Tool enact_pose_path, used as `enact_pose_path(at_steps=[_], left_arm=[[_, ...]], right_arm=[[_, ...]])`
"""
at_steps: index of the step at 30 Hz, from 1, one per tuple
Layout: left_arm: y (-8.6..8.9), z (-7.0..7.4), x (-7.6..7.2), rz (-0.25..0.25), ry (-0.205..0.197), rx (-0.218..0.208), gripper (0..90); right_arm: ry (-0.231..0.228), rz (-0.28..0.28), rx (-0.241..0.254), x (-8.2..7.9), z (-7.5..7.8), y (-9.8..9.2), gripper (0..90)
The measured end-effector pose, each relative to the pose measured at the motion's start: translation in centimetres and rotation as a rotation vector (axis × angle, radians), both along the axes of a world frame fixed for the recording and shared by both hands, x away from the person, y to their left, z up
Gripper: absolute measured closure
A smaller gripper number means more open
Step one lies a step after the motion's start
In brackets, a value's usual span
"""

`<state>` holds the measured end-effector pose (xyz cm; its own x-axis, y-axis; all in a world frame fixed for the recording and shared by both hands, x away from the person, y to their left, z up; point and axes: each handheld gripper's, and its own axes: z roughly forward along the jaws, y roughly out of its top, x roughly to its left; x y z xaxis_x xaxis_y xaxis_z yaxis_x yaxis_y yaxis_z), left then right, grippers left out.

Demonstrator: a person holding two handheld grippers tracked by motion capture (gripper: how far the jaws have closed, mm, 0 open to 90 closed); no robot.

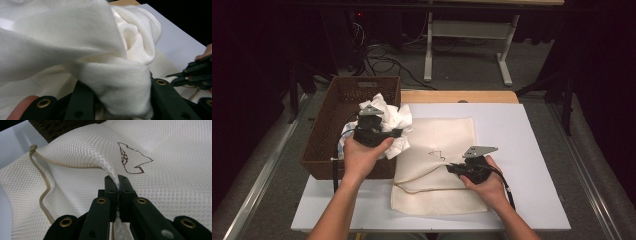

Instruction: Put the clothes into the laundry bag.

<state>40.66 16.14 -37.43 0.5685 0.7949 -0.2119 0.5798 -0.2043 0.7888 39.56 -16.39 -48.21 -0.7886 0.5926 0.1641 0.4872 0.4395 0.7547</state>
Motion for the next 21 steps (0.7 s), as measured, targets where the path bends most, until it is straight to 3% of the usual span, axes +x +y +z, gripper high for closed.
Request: enact_pose_path(at_steps=[13,16,21], left_arm=[[-3.3,-1.1,-4.2,-0.087,-0.053,-0.008,68.0],[-4.2,-1.1,-5.1,-0.103,-0.080,0.024,68.1],[-5.3,-2.3,-6.3,-0.117,-0.090,0.024,68.1]], right_arm=[[0.007,-0.008,0.023,0.3,0.1,-0.1,88.9],[0.010,-0.016,0.032,0.4,0.1,-0.1,88.9],[0.013,-0.021,0.043,0.5,0.1,-0.1,88.9]])
